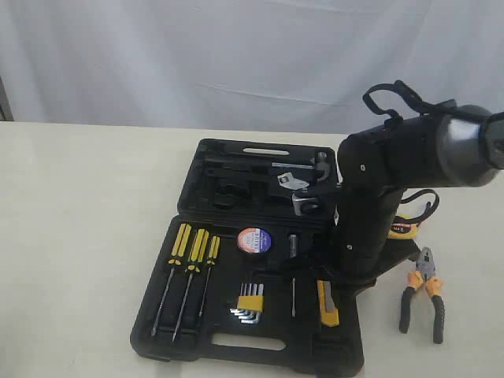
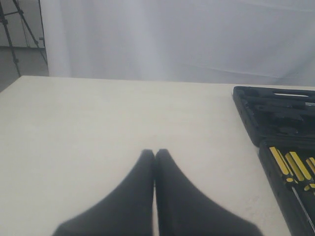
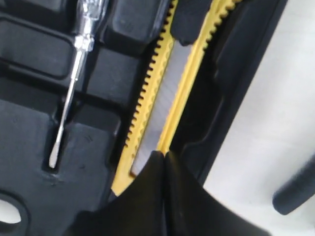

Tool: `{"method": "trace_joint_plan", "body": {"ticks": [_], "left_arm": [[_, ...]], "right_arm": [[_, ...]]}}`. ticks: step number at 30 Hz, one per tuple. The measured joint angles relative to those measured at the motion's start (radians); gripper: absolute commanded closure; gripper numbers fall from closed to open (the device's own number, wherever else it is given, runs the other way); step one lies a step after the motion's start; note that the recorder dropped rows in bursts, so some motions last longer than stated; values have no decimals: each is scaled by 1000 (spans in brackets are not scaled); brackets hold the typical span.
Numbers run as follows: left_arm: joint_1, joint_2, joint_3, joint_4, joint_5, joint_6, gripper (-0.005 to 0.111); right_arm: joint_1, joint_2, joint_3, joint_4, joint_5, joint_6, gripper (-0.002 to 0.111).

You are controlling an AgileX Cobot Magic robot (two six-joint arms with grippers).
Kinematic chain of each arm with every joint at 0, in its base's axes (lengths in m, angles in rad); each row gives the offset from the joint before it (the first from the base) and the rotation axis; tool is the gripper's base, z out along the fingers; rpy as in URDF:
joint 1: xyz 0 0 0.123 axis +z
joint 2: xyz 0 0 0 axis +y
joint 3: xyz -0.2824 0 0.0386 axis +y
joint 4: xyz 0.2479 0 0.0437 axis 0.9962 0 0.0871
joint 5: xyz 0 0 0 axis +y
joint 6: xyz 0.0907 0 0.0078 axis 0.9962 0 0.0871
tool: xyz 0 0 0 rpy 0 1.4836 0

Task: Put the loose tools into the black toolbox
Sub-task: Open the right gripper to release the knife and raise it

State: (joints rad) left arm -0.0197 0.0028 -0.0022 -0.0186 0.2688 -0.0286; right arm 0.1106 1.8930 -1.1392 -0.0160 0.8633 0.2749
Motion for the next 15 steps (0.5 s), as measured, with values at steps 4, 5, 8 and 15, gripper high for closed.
{"method": "trace_joint_plan", "body": {"ticks": [4, 5, 8, 15], "left_arm": [[0, 0, 0, 0, 0, 0, 107], [0, 0, 0, 0, 0, 0, 107], [0, 0, 0, 0, 0, 0, 107], [0, 0, 0, 0, 0, 0, 107]], "right_arm": [[0, 22, 0, 0, 1, -4, 109], [0, 21, 0, 0, 1, -6, 109], [0, 23, 0, 0, 1, -10, 109], [0, 20, 0, 0, -3, -12, 109]]}}
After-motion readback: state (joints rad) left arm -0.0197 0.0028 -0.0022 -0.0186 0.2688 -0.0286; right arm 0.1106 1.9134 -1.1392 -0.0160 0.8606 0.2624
